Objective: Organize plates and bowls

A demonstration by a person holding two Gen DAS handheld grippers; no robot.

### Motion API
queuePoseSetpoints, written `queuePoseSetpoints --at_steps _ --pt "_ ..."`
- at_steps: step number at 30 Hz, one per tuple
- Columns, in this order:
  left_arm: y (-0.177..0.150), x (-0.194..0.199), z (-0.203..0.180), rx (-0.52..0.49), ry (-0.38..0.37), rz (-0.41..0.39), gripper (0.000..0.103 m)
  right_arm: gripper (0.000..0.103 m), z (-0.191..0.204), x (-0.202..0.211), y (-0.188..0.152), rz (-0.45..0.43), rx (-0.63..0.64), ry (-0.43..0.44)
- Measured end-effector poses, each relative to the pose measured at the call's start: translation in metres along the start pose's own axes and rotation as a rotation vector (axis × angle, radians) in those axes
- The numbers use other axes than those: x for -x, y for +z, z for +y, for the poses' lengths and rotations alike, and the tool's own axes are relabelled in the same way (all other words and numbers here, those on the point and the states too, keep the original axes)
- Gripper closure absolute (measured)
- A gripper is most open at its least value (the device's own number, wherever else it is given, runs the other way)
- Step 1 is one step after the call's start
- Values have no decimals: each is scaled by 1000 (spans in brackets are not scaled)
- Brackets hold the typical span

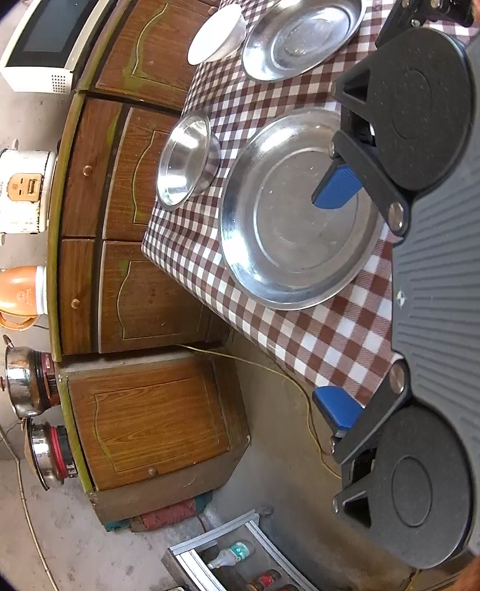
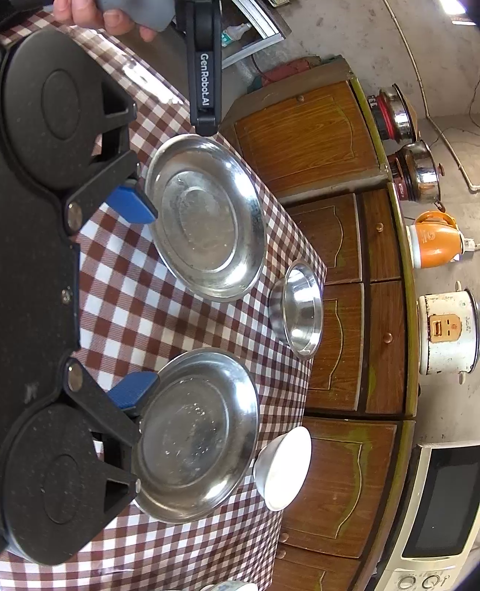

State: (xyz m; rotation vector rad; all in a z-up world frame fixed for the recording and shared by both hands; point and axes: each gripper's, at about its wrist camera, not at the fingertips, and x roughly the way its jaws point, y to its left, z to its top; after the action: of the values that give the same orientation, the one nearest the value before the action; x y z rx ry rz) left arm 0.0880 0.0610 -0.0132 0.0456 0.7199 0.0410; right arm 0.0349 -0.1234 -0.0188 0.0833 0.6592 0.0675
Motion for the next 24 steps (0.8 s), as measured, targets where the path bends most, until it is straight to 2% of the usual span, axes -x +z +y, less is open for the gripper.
queuePoseSetpoints --at_steps 11,15,21,24 --pt "12 -24 9 52 -63 37 0 1 10 -32 12 -2 25 -11" --pt "17 -29 7 17 -27 6 0 1 14 -44 17 -12 36 -10" --pt "21 -44 11 -4 4 29 0 1 13 -67 22 2 36 -10" --pt "23 -50 14 -1 -8 37 0 1 12 -77 22 13 34 -2"
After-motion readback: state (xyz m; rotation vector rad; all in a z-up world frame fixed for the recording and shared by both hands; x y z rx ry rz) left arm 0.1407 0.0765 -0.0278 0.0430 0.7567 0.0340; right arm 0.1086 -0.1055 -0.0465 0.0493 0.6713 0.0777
